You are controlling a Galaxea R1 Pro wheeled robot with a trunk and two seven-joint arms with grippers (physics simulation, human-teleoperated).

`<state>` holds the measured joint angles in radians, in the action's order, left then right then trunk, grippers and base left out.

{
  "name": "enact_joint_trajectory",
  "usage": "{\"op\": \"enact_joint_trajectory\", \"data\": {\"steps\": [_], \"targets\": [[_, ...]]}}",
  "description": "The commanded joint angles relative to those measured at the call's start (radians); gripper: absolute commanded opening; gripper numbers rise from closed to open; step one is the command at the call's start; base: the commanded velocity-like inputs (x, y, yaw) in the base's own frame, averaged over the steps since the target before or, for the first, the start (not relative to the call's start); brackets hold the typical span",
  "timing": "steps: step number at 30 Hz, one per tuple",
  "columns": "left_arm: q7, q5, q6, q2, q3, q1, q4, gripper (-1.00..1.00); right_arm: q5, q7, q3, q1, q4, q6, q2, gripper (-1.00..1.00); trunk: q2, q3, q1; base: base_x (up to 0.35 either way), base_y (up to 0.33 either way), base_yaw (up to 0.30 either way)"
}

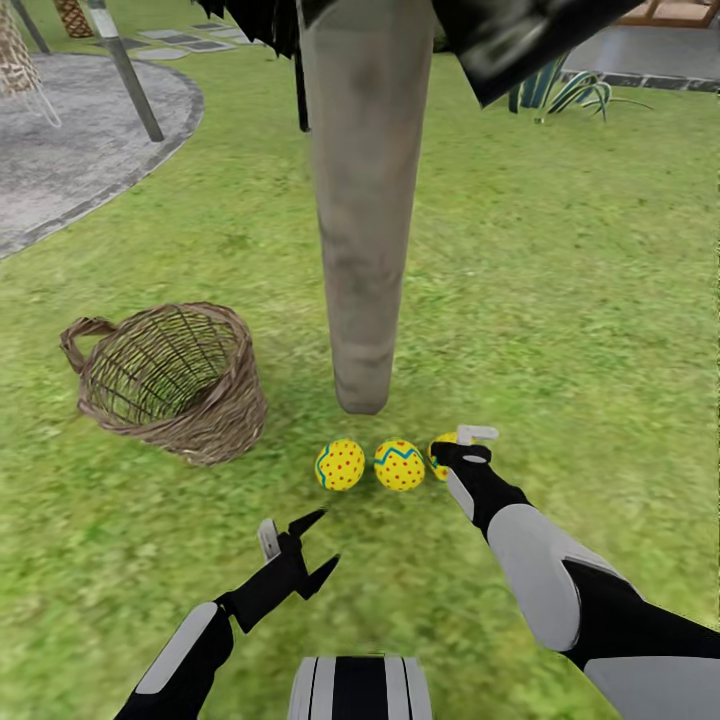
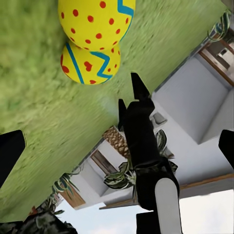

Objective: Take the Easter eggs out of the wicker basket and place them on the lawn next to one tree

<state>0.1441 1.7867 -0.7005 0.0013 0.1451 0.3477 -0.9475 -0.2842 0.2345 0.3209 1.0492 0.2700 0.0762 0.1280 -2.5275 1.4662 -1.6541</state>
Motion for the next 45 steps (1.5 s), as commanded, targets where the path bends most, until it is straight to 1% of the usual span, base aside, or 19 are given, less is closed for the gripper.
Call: {"op": "enact_joint_trajectory", "data": {"steps": [1, 5, 18, 31, 36, 42, 43, 45], "targets": [[0.005, -0.001, -0.002, 0.000, 0.001, 0.000, 0.001, 1.00, -0.010, 0.002, 0.004, 0.000, 0.002, 0.008, 0.001, 1.00, 0.000, -0.003, 0.001, -0.314, 0.143, 0.000], [0.005, -0.001, -0.002, 0.000, 0.001, 0.000, 0.001, 1.00, -0.010, 0.002, 0.004, 0.000, 0.002, 0.006, 0.001, 1.00, 0.001, -0.019, 0.003, -0.288, 0.133, 0.000], [0.014, 0.000, -0.002, 0.001, -0.001, 0.000, 0.003, 1.00, -0.010, 0.003, 0.004, 0.000, 0.001, 0.010, 0.001, 1.00, 0.001, -0.019, 0.003, -0.073, 0.003, 0.000], [0.014, 0.000, -0.002, 0.000, 0.001, 0.000, 0.003, 1.00, -0.010, 0.003, 0.004, 0.000, 0.001, 0.008, 0.003, 1.00, 0.001, -0.019, 0.003, -0.315, 0.086, 0.000], [0.010, 0.000, -0.004, 0.002, -0.001, 0.000, 0.002, 1.00, -0.005, 0.003, 0.006, 0.000, -0.008, 0.013, 0.009, 1.00, 0.002, -0.038, 0.005, -0.327, 0.091, 0.000], [0.007, -0.001, -0.012, 0.003, 0.001, 0.000, -0.003, 1.00, 0.009, 0.003, 0.011, -0.008, -0.019, 0.024, -0.001, 1.00, 0.004, -0.061, 0.008, -0.306, 0.080, 0.000], [0.007, -0.002, -0.012, 0.003, 0.001, 0.000, -0.003, 1.00, 0.009, 0.004, 0.012, -0.010, -0.020, 0.033, -0.002, 1.00, 0.004, -0.065, 0.008, -0.136, 0.029, 0.000], [0.007, -0.002, -0.013, 0.008, 0.001, 0.000, -0.005, 1.00, 0.009, 0.003, 0.013, -0.020, -0.020, 0.080, -0.007, 1.00, 0.004, -0.073, 0.009, -0.072, 0.015, 0.000]]}}
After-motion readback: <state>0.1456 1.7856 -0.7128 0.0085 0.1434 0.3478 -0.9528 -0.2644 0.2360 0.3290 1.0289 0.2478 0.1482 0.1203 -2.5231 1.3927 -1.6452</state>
